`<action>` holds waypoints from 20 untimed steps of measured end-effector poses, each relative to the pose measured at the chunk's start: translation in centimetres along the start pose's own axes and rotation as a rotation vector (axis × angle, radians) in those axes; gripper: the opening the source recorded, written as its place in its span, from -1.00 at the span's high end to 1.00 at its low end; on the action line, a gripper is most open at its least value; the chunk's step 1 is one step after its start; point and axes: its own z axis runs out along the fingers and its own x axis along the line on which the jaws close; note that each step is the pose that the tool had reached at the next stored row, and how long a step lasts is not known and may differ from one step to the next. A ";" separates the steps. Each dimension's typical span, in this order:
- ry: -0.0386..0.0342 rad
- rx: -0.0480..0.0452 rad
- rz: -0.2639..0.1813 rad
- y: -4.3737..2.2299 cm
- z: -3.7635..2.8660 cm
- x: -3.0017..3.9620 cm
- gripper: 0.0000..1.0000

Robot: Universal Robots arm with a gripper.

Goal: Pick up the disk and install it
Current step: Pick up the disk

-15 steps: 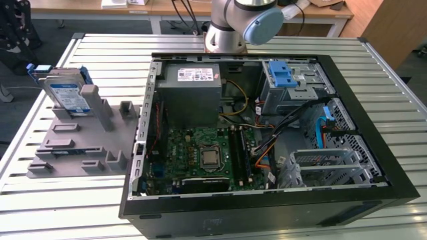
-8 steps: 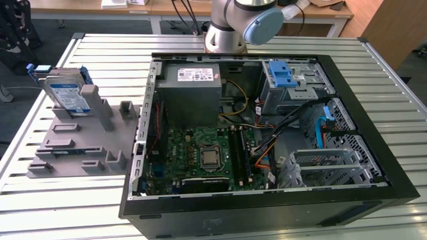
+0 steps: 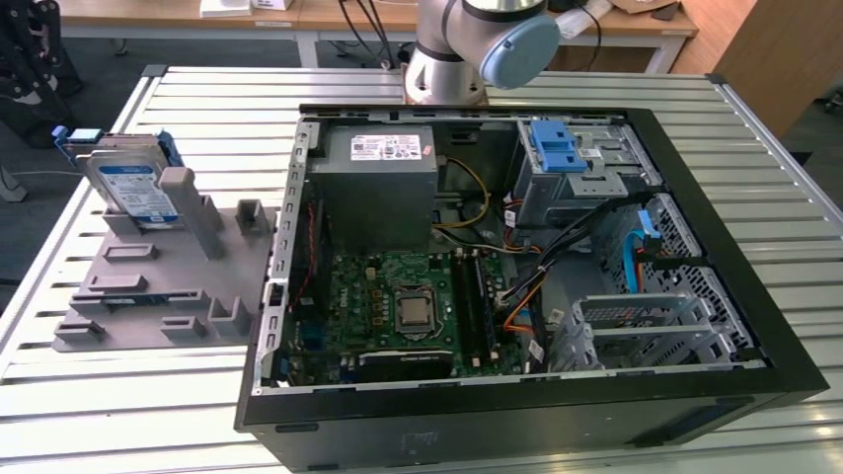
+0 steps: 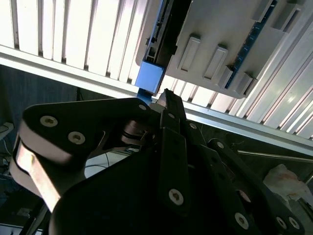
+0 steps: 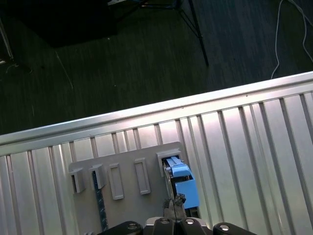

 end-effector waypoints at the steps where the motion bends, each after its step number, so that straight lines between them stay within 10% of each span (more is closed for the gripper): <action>1: 0.0001 0.0000 -0.003 0.00 0.00 0.00 0.79; 11: 0.0067 -0.0025 -0.150 0.00 0.05 0.00 0.79; 20: 0.0072 0.0001 -0.160 0.19 0.54 -0.94 0.77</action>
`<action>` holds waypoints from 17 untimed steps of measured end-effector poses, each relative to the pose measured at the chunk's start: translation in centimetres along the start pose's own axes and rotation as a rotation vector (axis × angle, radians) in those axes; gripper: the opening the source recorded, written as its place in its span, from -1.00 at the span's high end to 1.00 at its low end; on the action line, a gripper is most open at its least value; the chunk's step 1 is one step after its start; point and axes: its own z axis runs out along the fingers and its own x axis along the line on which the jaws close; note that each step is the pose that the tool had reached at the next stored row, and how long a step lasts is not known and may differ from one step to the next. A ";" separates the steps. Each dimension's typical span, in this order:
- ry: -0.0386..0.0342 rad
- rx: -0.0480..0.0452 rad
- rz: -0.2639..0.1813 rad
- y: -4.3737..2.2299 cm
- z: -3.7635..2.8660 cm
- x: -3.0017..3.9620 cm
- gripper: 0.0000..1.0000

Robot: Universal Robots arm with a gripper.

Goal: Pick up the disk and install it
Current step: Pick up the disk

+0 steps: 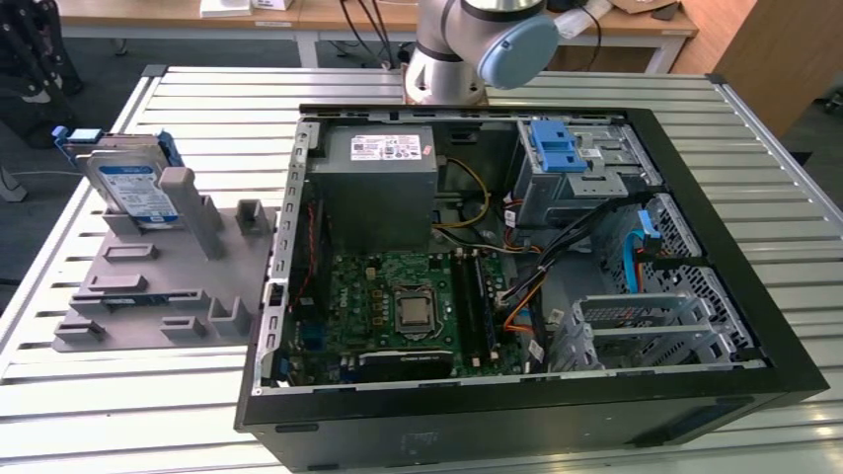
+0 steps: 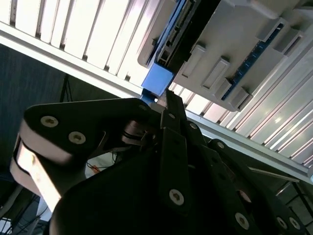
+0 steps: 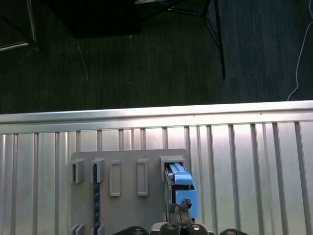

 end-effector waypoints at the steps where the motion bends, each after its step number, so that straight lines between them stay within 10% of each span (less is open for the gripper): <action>1: 0.0005 0.0001 0.000 0.00 0.11 -0.06 0.66; 17: 0.0167 0.0009 -0.004 -0.14 2.39 -0.28 0.14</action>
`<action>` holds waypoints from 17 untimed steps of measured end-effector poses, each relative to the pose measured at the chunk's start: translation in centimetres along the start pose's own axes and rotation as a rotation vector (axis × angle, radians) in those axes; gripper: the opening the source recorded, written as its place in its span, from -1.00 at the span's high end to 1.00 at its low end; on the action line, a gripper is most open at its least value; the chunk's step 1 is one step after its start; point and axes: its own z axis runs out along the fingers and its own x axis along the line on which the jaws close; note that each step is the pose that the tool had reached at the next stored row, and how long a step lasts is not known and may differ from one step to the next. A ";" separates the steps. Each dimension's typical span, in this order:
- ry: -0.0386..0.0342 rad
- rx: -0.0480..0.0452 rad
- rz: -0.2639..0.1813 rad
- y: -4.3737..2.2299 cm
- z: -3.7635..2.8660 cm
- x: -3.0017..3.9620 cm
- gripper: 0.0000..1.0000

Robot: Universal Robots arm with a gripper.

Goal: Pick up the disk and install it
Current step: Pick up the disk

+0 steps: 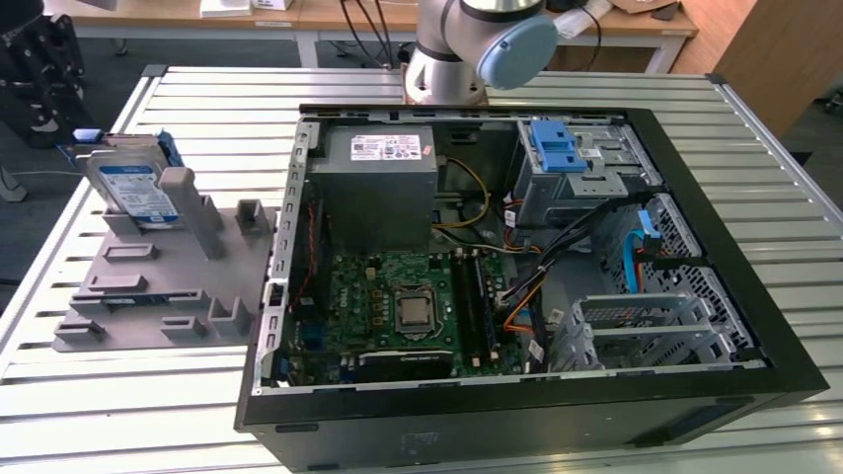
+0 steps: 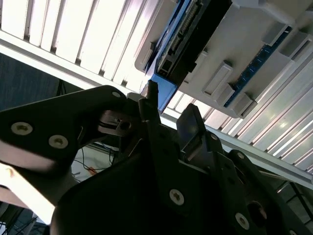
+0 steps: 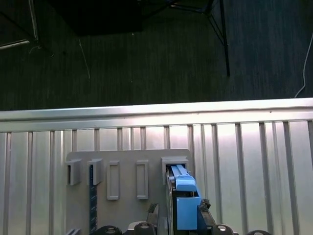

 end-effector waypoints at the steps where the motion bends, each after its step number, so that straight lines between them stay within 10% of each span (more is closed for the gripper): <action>1: 0.0000 0.0001 0.000 -0.03 0.02 -0.10 0.14; 17: 0.0001 0.0032 0.000 -0.11 1.87 -0.32 0.00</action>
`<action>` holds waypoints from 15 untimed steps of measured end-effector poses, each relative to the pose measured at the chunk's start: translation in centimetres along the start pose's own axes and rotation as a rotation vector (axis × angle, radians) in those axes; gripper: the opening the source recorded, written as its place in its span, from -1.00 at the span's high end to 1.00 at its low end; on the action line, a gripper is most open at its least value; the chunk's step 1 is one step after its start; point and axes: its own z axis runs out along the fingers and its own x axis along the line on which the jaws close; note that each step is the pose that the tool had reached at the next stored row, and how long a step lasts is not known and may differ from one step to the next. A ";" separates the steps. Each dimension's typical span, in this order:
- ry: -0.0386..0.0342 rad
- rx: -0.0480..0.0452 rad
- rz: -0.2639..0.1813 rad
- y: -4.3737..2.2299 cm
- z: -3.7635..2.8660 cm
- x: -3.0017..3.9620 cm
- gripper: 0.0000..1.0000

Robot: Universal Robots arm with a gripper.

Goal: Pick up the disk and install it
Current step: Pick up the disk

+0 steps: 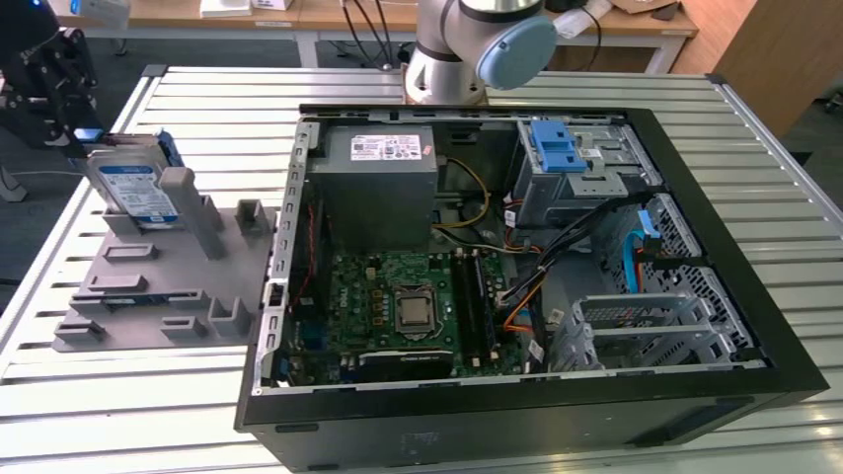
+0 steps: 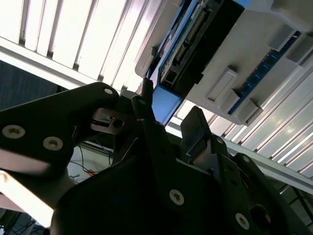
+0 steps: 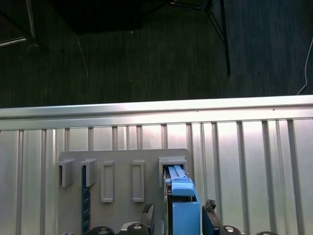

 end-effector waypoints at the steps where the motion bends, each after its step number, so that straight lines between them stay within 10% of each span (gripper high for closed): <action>1: -0.0001 0.0004 0.000 -0.01 0.19 0.00 0.00; 15: -0.0002 0.0026 0.000 -0.01 1.27 0.01 0.00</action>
